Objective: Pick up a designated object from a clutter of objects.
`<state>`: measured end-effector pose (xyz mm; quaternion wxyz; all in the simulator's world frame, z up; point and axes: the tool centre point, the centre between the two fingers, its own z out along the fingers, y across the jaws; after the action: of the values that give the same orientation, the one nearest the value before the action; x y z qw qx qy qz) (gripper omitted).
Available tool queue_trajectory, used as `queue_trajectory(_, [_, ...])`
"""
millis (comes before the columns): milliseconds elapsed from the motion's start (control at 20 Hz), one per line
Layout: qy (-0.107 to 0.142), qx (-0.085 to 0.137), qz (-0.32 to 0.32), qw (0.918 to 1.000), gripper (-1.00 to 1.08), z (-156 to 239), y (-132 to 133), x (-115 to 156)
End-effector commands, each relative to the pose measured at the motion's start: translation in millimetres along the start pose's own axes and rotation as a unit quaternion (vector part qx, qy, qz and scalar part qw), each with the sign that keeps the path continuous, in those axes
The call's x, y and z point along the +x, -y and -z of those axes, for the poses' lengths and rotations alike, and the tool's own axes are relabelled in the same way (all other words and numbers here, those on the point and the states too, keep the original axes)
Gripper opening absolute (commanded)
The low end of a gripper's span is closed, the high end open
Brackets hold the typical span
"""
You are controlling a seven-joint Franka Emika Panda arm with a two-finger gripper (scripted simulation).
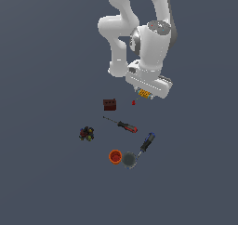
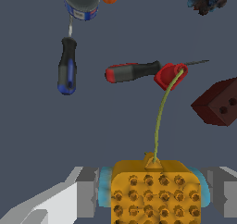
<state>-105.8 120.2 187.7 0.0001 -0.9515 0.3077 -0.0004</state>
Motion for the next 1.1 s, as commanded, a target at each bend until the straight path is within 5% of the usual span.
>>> queue_trajectory(0, [0.000,0.000,0.000,1.0000,-1.00,22.7,6.7,-3.4])
queue_trajectory(1050, [0.000,0.000,-0.001,1.0000,-1.00,182.0,60.6,-20.8])
